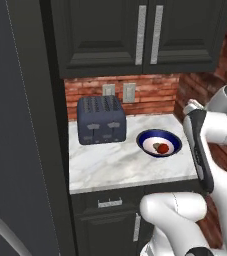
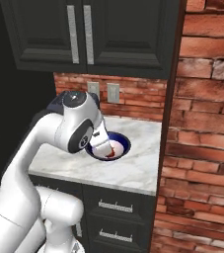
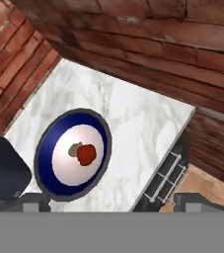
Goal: Place the bowl with the bell pepper and garlic on the second highest shelf of the fridge. Place the bowl with the chicken drumstick and steak on the top shelf of the fridge.
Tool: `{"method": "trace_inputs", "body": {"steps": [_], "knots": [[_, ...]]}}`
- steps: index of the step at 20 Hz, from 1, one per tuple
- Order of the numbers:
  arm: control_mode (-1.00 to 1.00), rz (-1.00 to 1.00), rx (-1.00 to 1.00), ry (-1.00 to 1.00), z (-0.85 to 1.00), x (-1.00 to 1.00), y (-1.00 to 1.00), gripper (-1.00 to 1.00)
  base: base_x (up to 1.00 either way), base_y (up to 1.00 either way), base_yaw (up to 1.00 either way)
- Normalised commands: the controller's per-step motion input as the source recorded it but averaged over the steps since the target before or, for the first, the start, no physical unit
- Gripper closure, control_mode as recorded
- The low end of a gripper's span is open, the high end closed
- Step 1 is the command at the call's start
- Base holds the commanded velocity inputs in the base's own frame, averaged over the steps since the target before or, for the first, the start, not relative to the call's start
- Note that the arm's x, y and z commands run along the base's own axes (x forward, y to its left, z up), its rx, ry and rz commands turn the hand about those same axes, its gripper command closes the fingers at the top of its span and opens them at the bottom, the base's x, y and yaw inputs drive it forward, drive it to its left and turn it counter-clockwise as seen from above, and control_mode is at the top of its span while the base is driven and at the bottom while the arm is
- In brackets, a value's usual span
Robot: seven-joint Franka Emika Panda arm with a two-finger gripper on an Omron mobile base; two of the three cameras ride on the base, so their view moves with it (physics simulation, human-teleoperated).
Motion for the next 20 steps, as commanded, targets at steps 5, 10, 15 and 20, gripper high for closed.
{"method": "trace_inputs", "body": {"steps": [5,10,15,20], "knots": [[-1.00,0.00,0.10,0.14,-1.00,0.88,-0.23,-1.00,0.00,0.00,0.00],[-1.00,-0.01,0.02,0.07,-0.82,0.68,-0.04,-1.00,0.00,0.00,0.00],[-1.00,-0.01,0.00,0.07,-0.41,0.33,-0.06,-1.00,0.00,0.00,0.00],[-1.00,0.00,0.00,0.14,-0.66,0.10,-0.19,-1.00,0.00,0.00,0.00]]}}
